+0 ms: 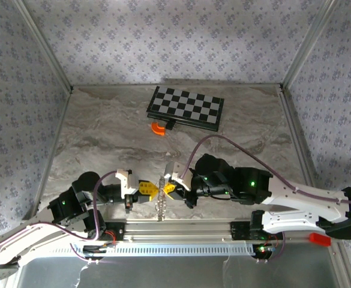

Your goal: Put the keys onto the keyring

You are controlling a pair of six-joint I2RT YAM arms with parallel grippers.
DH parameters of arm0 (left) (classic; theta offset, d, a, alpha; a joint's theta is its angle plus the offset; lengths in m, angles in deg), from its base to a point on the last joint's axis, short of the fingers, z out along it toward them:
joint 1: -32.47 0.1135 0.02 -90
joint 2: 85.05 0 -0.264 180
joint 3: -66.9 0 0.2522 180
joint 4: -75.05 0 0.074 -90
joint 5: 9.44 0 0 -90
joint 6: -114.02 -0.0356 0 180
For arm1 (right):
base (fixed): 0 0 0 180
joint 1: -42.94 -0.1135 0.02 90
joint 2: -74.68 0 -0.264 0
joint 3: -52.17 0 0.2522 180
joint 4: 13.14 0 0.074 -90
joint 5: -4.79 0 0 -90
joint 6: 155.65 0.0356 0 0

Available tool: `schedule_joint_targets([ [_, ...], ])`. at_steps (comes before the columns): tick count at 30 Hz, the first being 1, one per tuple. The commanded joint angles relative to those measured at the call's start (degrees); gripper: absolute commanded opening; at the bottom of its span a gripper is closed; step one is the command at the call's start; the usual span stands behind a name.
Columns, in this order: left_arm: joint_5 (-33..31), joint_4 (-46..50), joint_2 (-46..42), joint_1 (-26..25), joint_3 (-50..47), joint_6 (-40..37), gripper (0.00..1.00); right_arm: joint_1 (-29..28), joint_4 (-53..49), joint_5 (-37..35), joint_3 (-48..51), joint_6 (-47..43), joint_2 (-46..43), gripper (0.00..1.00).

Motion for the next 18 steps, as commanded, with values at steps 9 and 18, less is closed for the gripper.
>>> schedule_joint_targets([
  [9, -0.2, -3.0, -0.4, -0.4, 1.0, -0.7, 0.00, -0.4, 1.1, 1.1, -0.8, -1.9, 0.1, 0.00],
  [18, -0.4, -2.5, -0.1, -0.5, 1.6, -0.9, 0.00, -1.4, 0.9, 1.1, -1.9, -3.3, 0.5, 0.00],
])
